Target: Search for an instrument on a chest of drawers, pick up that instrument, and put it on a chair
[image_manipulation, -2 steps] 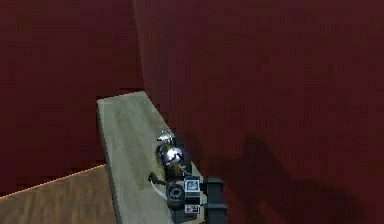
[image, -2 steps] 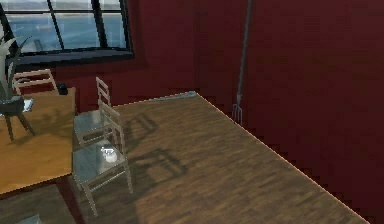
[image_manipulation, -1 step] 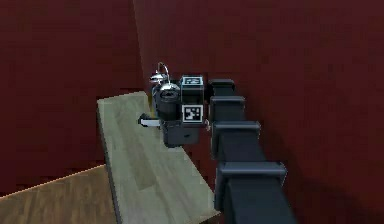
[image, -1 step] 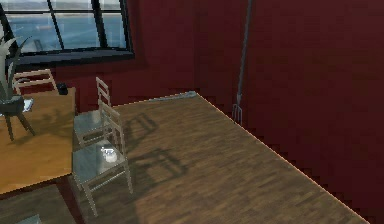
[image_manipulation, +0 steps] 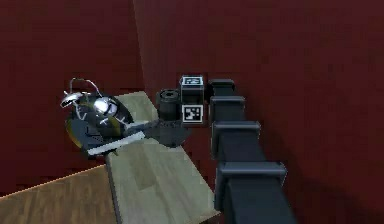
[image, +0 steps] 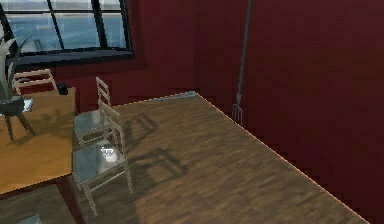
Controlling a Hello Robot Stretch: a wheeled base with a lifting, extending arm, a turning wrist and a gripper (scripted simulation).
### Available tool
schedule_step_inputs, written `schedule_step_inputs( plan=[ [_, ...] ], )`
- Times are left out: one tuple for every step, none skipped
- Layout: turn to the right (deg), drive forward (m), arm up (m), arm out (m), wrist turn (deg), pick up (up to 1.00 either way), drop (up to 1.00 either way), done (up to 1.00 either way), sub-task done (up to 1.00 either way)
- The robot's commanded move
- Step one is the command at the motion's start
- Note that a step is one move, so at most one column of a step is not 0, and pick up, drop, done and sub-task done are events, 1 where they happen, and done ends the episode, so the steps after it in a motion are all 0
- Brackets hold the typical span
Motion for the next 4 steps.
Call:
schedule_step_inputs(
  plan=[
    [0.0, 0.0, 0.0, 0.0, -45.0, 0.0, 0.0, 0.0, 0.0],
    [0.0, 0.0, 0.0, 0.0, -24.0, 0.0, 0.0, 0.0, 0.0],
    [0.0, 0.0, 0.0, -0.18, 0.0, 0.0, 0.0, 0.0, 0.0],
    [-24.0, 0.0, 0.0, 0.0, 0.0, 0.0, 0.0, 0.0, 0.0]
  ],
)
